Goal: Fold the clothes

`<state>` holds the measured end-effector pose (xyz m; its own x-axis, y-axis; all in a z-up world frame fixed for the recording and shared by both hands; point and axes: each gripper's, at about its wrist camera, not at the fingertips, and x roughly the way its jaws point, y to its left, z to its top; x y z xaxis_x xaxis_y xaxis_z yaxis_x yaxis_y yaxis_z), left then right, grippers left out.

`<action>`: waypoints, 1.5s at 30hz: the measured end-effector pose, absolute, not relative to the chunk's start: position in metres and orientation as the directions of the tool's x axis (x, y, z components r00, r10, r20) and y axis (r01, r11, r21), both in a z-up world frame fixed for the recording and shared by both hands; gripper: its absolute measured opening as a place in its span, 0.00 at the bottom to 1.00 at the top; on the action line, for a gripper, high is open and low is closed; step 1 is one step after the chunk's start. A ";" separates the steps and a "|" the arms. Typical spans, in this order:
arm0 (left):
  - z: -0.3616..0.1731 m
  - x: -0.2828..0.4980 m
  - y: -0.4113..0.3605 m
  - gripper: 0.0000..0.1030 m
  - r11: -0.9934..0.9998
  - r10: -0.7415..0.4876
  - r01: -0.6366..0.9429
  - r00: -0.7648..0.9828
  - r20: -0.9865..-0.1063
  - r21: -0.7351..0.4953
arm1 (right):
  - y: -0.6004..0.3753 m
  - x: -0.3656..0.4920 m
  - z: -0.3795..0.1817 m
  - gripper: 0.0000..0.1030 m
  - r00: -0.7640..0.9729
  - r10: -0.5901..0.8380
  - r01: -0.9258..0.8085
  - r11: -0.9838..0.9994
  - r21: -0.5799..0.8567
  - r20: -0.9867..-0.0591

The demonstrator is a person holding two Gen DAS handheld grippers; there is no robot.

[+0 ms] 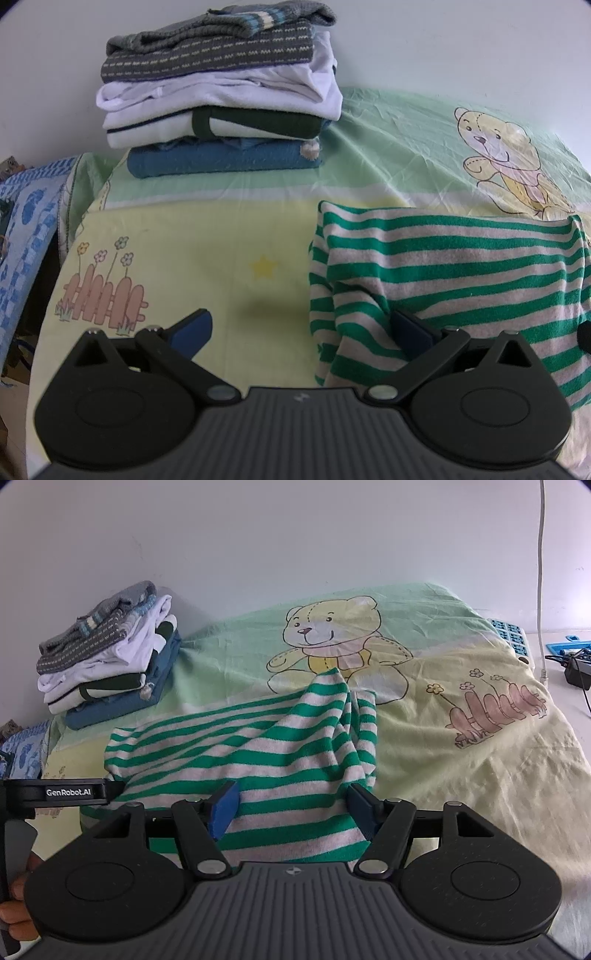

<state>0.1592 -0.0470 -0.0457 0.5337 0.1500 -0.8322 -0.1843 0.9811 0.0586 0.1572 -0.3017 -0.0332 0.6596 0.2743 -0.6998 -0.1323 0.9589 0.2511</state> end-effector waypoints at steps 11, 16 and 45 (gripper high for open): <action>-0.048 0.161 -0.045 0.99 0.983 0.132 -0.181 0.529 -0.838 0.040 | -0.302 0.163 -0.041 0.71 0.655 0.259 -0.129 0.964 0.232 -0.710; -0.044 0.161 -0.038 0.99 0.988 0.098 -0.152 0.533 -0.841 0.019 | -0.304 0.164 -0.040 0.72 0.651 0.265 -0.135 0.963 0.234 -0.711; -0.073 0.131 0.002 0.99 0.957 -0.246 0.004 0.532 -0.810 -0.288 | -0.341 0.195 -0.071 0.79 0.592 0.400 -0.071 0.891 0.449 -0.700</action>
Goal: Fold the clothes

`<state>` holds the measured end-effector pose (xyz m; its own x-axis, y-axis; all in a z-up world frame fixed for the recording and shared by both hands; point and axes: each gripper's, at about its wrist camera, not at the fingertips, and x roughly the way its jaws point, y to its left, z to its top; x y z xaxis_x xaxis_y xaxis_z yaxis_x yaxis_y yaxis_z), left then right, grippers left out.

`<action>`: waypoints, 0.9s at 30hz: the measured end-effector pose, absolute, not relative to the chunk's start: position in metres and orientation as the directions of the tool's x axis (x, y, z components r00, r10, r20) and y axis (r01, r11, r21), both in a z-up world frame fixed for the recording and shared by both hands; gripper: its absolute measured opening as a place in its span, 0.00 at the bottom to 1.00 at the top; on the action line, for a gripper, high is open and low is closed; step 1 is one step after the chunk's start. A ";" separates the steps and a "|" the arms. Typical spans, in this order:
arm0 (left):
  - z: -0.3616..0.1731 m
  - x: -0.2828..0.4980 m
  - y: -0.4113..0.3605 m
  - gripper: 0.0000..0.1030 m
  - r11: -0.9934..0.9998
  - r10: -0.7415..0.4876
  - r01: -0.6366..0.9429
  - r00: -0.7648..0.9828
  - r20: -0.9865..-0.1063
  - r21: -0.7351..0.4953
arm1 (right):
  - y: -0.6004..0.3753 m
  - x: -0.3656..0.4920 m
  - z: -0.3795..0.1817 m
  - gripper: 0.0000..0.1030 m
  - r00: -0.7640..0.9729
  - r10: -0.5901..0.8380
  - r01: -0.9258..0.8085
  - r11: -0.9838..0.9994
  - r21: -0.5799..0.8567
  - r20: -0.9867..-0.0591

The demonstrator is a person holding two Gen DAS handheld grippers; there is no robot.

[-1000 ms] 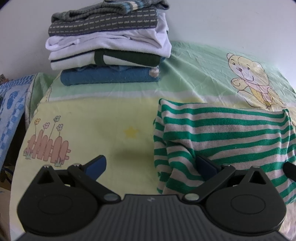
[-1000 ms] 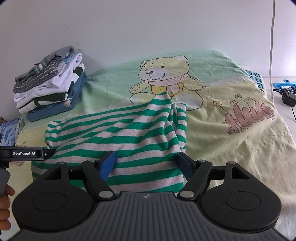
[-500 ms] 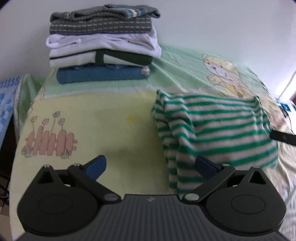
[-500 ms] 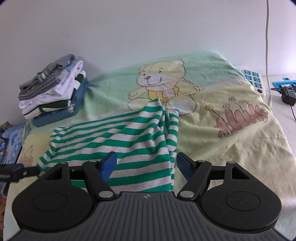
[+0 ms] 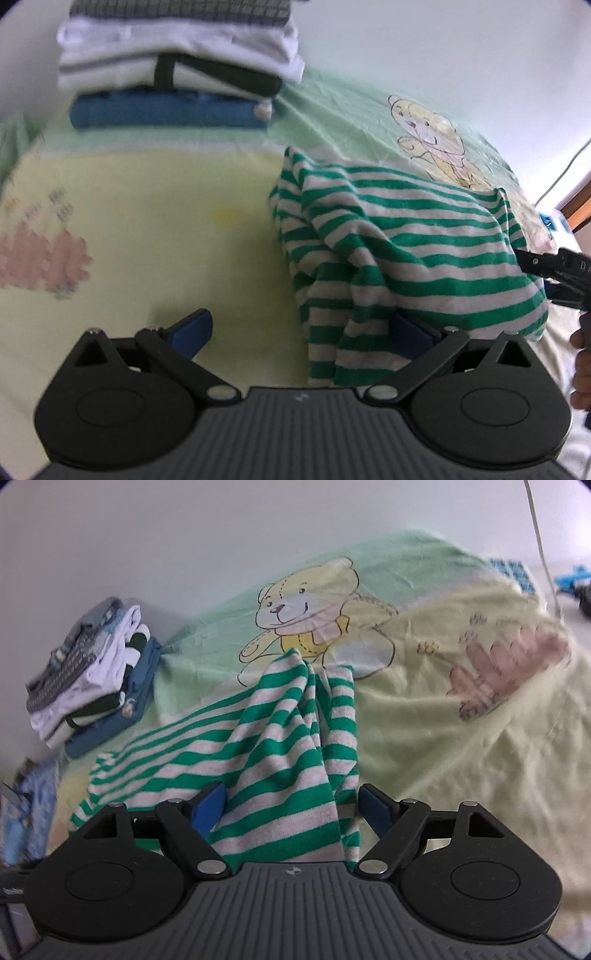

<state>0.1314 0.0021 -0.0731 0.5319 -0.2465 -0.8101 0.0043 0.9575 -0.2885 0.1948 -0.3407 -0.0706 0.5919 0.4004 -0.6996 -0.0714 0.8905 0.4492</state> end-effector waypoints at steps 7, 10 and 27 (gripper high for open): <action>-0.070 0.132 0.007 0.88 0.934 -0.315 0.024 0.532 -0.786 -0.358 | -0.331 0.199 -0.066 0.59 0.570 0.413 -0.141 0.901 0.410 -0.711; -0.069 0.130 0.008 0.67 0.910 -0.372 0.042 0.524 -0.766 -0.413 | -0.331 0.195 -0.061 0.47 0.559 0.413 -0.176 0.906 0.384 -0.719; -0.067 0.137 0.008 0.61 0.889 -0.427 0.082 0.507 -0.749 -0.451 | -0.332 0.200 -0.067 0.60 0.547 0.415 -0.159 0.904 0.397 -0.727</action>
<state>0.1369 0.0084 -0.0671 0.5066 -0.4273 -0.7489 0.0822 0.8886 -0.4513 0.1998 -0.3320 -0.0668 0.5473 0.4151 -0.7267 -0.1588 0.9041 0.3968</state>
